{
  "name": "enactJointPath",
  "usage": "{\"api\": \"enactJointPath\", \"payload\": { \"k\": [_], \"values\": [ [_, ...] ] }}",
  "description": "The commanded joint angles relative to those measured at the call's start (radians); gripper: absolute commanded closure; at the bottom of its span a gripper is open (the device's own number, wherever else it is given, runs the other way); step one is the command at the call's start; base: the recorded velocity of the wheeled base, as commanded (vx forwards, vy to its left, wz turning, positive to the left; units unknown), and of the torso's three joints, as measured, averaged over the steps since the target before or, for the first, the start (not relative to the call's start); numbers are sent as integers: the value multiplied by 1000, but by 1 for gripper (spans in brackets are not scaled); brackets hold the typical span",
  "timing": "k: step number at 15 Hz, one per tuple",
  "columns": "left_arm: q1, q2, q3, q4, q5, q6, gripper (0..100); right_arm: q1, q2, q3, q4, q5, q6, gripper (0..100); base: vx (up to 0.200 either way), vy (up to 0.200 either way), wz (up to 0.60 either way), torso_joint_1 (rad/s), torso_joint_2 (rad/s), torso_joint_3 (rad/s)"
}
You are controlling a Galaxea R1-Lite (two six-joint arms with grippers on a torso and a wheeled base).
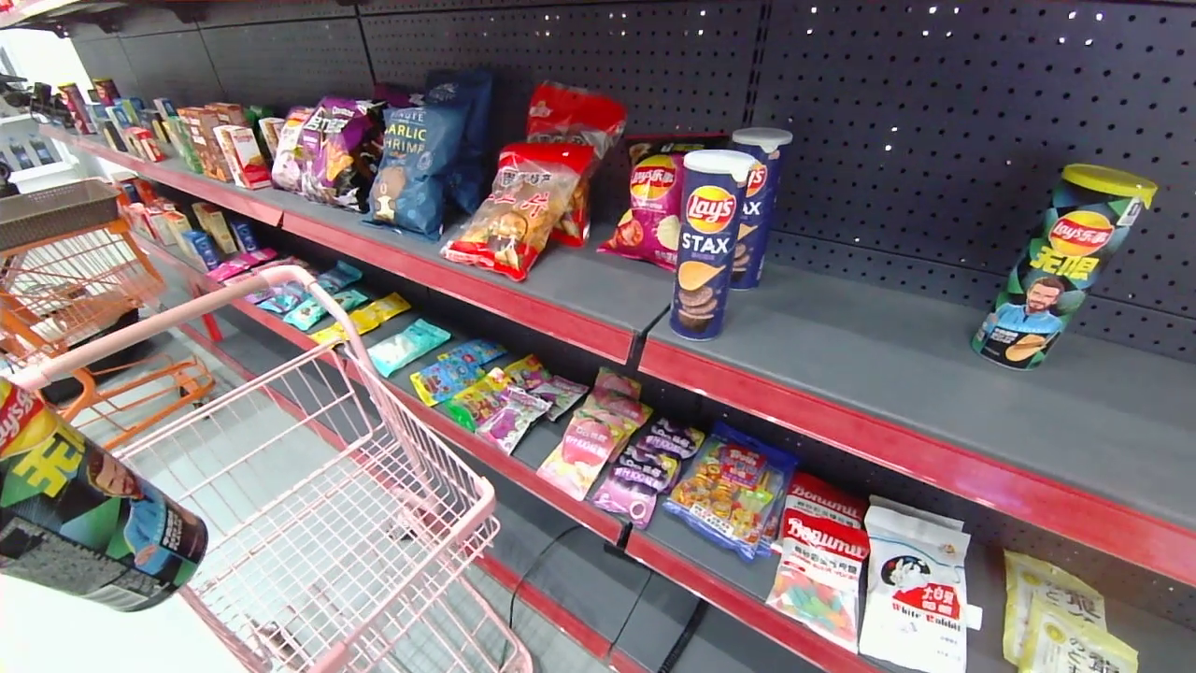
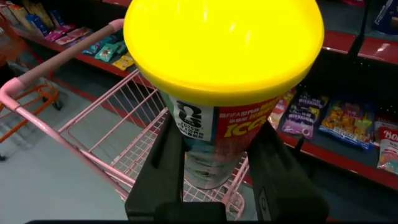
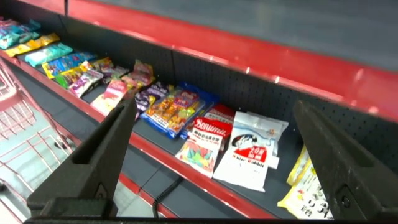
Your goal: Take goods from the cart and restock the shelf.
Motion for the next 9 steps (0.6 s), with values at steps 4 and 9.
{"api": "enactJointPath", "payload": {
  "k": [4,9],
  "values": [
    [0,1,3,1,0,-1,100,-1,0,0,0,0,1,0,0,0,0,211,-500,-289],
    [0,0,5,0,-1,1,100,-1,0,0,0,0,1,0,0,0,0,60,-137,-77]
  ]
}}
